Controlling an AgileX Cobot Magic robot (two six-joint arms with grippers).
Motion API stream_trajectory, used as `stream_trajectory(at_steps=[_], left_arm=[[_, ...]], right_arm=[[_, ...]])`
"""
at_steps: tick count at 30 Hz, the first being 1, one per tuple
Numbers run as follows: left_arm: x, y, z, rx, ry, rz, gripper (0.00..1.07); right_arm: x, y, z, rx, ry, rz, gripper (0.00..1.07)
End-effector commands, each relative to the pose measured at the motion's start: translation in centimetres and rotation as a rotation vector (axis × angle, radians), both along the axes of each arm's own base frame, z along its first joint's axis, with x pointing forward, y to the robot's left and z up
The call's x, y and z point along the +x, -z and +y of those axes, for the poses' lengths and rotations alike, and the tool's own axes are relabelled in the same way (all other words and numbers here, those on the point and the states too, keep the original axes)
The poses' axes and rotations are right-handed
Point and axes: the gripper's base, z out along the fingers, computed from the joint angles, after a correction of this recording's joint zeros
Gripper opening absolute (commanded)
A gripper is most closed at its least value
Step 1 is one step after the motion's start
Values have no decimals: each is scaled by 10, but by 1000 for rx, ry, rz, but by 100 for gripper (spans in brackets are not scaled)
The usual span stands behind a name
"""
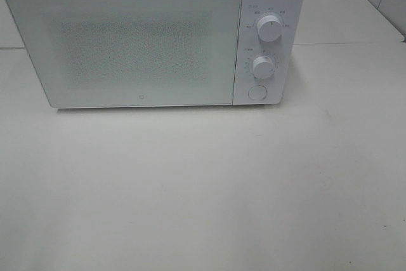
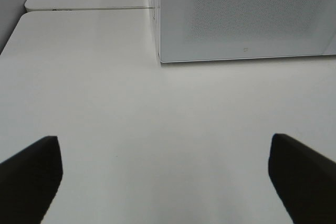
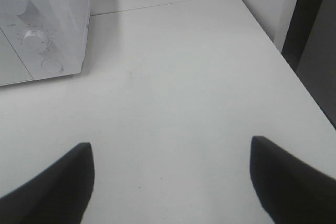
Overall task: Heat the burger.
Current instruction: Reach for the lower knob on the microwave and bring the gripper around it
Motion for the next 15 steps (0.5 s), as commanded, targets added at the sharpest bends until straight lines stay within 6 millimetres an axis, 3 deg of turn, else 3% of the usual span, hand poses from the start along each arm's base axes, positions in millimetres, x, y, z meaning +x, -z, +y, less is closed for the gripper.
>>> stream_trajectory(at_steps=[1, 15], left_arm=[[-3, 1, -1, -5, 1, -29, 100], [-3, 1, -1, -5, 1, -29, 100]], right_arm=[[-2, 0, 0, 10, 11, -14, 76], [-2, 0, 0, 10, 5, -14, 76]])
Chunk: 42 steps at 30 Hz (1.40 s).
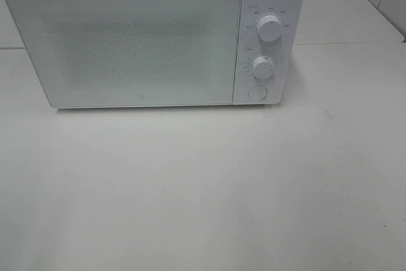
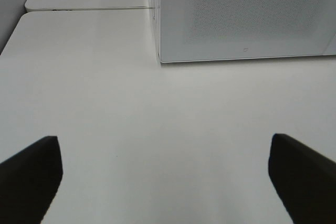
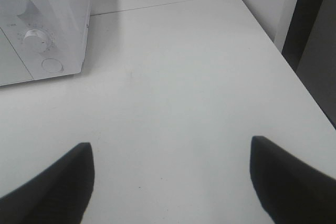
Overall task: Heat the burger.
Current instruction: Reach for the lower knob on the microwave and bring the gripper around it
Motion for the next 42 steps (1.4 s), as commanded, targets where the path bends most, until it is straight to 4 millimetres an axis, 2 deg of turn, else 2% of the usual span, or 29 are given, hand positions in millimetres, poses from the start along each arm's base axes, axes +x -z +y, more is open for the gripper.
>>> stream_trajectory(at_steps=[1, 14, 17, 19, 20, 22, 23, 26, 31, 33, 36, 38, 42], left_arm=[[-3, 1, -1, -5, 1, -29, 100], [-3, 1, 0, -5, 1, -26, 100], [-2, 1, 0, -5, 1, -24, 100], [-2, 1, 0, -5, 1, -24, 100], [-2, 1, 0, -5, 1, -24, 100], [-2, 1, 0, -5, 1, -24, 100], [-2, 1, 0, -5, 1, -24, 100], [-2, 1, 0, -5, 1, -24, 100], [-2, 1, 0, -5, 1, -24, 100], [-2, 1, 0, -5, 1, -24, 100], [-2, 1, 0, -5, 1, -24, 100], [-2, 1, 0, -5, 1, -24, 100], [-2, 1, 0, -5, 1, -24, 100]], right_arm=[[-2, 0, 0, 10, 5, -14, 76], [2, -22, 1, -4, -17, -179, 76], [13, -25, 2, -11, -23, -164, 76], [29, -30, 4, -17, -35, -153, 76], [29, -30, 4, -17, -35, -153, 76], [44, -31, 6, -28, -50, -162, 76], [44, -31, 6, -28, -50, -162, 76], [66, -22, 9, -36, -74, -150, 76], [84, -12, 12, -40, -98, -146, 76], [102, -4, 16, -41, -125, -154, 76], [105, -3, 17, -41, -131, -159, 76], [121, 4, 20, -38, -159, -180, 76], [131, 9, 23, -26, -174, -189, 76]])
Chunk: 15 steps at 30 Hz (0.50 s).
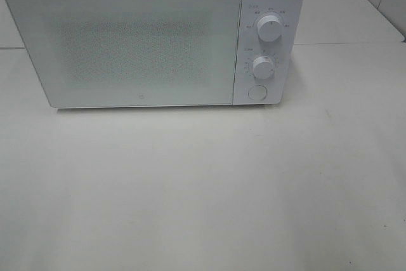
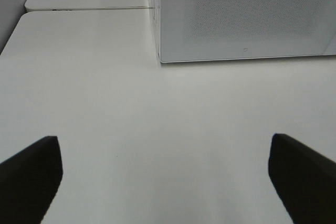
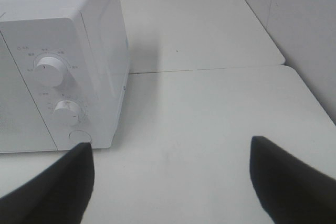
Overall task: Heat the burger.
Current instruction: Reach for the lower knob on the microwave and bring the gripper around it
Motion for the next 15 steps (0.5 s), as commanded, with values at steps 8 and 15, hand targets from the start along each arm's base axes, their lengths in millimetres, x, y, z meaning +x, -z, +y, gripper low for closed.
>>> stream_trajectory(at_steps=[8, 15], left_arm=[[-2, 1, 0, -5, 1, -24, 100], [-2, 1, 0, -5, 1, -24, 100]], right_arm=[[30, 9, 7, 35, -44, -54, 76], [60, 17, 13, 77, -86, -113, 76]])
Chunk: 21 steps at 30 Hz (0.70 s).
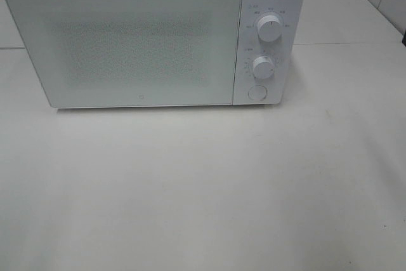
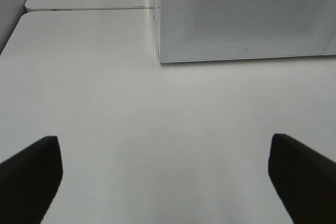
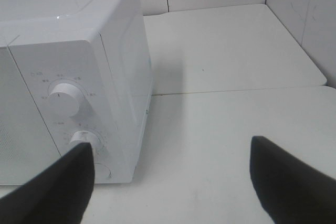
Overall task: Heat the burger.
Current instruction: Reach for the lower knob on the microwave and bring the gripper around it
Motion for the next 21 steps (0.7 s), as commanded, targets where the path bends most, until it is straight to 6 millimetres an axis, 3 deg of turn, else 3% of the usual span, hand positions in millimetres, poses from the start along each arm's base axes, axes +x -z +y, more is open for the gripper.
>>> stream_trajectory(at_steps=[1, 9, 14, 21], left_arm=[[-2, 1, 0, -5, 1, -24, 100], [-2, 1, 0, -5, 1, -24, 100], [-2, 1, 0, -5, 1, -24, 100], [-2, 1, 0, -5, 1, -24, 100]], right_arm=[[9, 0, 2, 22, -12, -45, 76], [32, 12, 5, 60, -18, -80, 76], [53, 30, -1, -38, 68, -98, 76], [55, 44, 15, -62, 96, -146, 76]])
